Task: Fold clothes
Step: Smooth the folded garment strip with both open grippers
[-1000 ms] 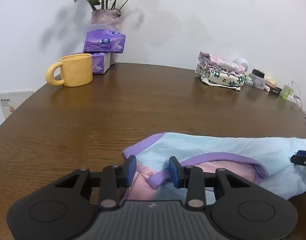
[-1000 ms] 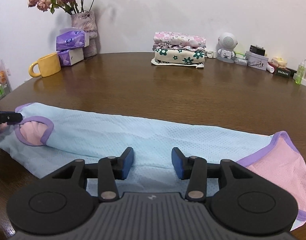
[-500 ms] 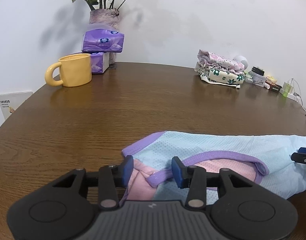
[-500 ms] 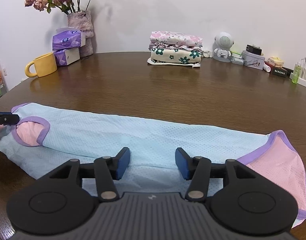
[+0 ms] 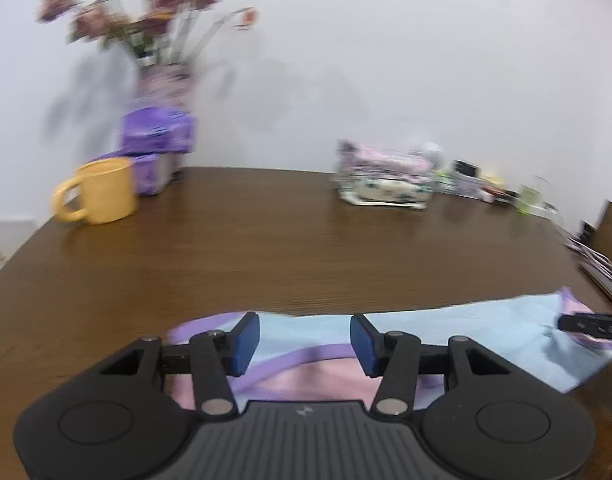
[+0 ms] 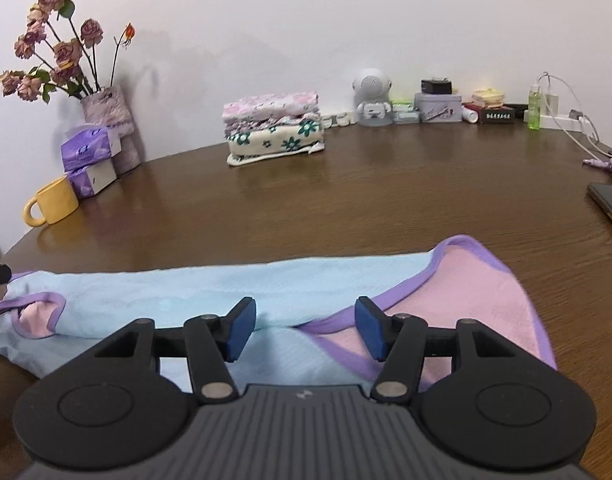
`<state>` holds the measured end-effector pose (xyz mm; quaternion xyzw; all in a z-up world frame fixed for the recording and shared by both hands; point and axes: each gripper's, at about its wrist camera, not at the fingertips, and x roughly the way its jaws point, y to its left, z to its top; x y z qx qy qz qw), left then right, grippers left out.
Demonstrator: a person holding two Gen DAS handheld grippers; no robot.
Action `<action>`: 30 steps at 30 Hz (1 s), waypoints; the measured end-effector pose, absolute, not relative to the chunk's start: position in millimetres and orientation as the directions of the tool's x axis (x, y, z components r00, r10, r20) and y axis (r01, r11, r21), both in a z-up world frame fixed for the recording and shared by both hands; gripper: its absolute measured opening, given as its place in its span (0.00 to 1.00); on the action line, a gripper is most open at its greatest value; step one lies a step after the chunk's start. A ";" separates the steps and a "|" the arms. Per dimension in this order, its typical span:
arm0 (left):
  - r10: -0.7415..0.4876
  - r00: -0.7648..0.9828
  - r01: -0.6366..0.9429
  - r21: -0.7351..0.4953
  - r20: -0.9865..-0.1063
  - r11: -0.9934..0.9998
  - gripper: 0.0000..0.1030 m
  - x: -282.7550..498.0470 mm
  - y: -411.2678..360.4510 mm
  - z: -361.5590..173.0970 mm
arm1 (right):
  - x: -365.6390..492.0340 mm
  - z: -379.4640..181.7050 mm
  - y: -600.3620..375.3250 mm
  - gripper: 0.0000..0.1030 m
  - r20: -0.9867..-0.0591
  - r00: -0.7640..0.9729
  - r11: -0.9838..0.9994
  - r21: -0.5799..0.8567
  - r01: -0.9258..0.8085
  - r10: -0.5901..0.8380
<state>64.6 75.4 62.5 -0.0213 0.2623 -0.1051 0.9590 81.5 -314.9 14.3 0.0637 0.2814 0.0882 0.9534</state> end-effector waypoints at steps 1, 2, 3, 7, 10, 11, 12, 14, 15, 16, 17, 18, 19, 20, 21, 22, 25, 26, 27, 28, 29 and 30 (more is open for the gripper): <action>-0.232 0.835 0.219 -0.084 -0.499 0.972 0.47 66.1 63.4 62.6 | 81.9 14.2 -316.2 0.53 -0.519 0.829 0.975 0.172 -0.140 0.210; -0.250 0.826 0.247 -0.074 -0.504 0.966 0.47 68.1 51.5 61.1 | 83.8 14.2 -316.4 0.50 -0.514 0.829 0.973 0.172 -0.155 0.223; -0.269 0.817 0.275 -0.065 -0.511 0.959 0.47 70.1 39.6 59.3 | 85.3 14.2 -314.5 0.44 -0.512 0.826 0.970 0.167 -0.175 0.237; -0.340 0.767 0.380 -0.042 -0.545 0.924 0.45 76.6 0.6 49.7 | 88.5 13.0 -301.6 0.32 -0.522 0.810 0.963 0.105 -0.250 0.267; -0.354 0.744 0.424 -0.009 -0.567 0.905 0.38 78.9 -19.4 43.4 | 89.6 9.9 -295.4 0.30 -0.549 0.791 0.956 0.058 -0.288 0.272; -0.352 0.738 0.431 0.000 -0.576 0.902 0.37 79.6 -23.5 41.3 | 89.9 8.4 -295.8 0.30 -0.558 0.784 0.954 0.051 -0.296 0.273; -0.350 0.732 0.431 0.001 -0.585 0.902 0.36 81.5 -25.2 38.8 | 90.2 7.0 -296.2 0.30 -0.567 0.777 0.952 0.043 -0.303 0.273; -0.343 0.720 0.430 0.000 -0.603 0.903 0.36 85.8 -27.9 33.9 | 90.6 7.0 -296.5 0.30 -0.570 0.773 0.950 0.046 -0.307 0.278; -0.340 0.714 0.430 -0.001 -0.612 0.903 0.35 88.0 -29.2 31.4 | 90.8 7.1 -296.6 0.30 -0.572 0.771 0.950 0.048 -0.309 0.280; -0.337 0.710 0.428 -0.002 -0.618 0.904 0.34 88.7 -29.6 29.3 | 91.0 7.1 -296.7 0.30 -0.574 0.769 0.949 0.049 -0.312 0.282; -0.333 0.707 0.425 -0.002 -0.624 0.905 0.32 89.9 -30.1 26.6 | 91.2 7.1 -296.9 0.30 -0.576 0.767 0.948 0.050 -0.314 0.284; -0.331 0.708 0.424 0.001 -0.624 0.906 0.32 90.2 -29.6 24.7 | 91.4 7.1 -297.0 0.30 -0.578 0.764 0.947 0.052 -0.316 0.286; -0.328 0.710 0.423 0.004 -0.623 0.906 0.32 90.3 -29.0 23.1 | 91.6 7.1 -297.2 0.31 -0.579 0.762 0.947 0.053 -0.318 0.288; -0.327 0.711 0.421 0.004 -0.622 0.907 0.32 90.9 -29.2 22.8 | 91.8 7.2 -297.3 0.31 -0.581 0.760 0.946 0.055 -0.320 0.291; -0.326 0.712 0.419 0.004 -0.622 0.908 0.32 91.7 -29.6 22.6 | 92.0 7.2 -297.4 0.31 -0.583 0.758 0.945 0.056 -0.322 0.293; -0.327 0.713 0.417 0.000 -0.620 0.909 0.32 90.9 -28.4 22.7 | 92.2 7.2 -297.6 0.32 -0.585 0.756 0.944 0.057 -0.324 0.295; -0.332 0.715 0.411 -0.014 -0.615 0.911 0.37 89.0 -24.7 23.9 | 92.7 7.3 -298.0 0.43 -0.590 0.749 0.942 0.062 -0.330 0.301; -0.336 0.716 0.410 -0.020 -0.612 0.912 0.39 88.4 -24.2 24.3 | 92.0 8.0 -297.5 0.45 -0.586 0.749 0.941 0.074 -0.330 0.309; -0.338 0.721 0.407 -0.027 -0.605 0.913 0.46 87.3 -23.1 25.1 | 91.3 8.8 -296.9 0.50 -0.581 0.750 0.940 0.085 -0.331 0.317; -0.337 0.727 0.401 -0.028 -0.598 0.916 0.54 85.8 -23.0 26.1 | 90.6 9.5 -296.4 0.54 -0.576 0.750 0.939 0.097 -0.331 0.324; -0.329 0.736 0.392 -0.023 -0.592 0.920 0.58 84.4 -22.7 27.3 | 89.9 10.3 -295.9 0.55 -0.572 0.750 0.937 0.109 -0.332 0.332; -0.322 0.745 0.383 -0.020 -0.585 0.924 0.65 82.8 -21.3 28.5 | 89.2 11.0 -295.4 0.59 -0.567 0.751 0.935 0.120 -0.332 0.339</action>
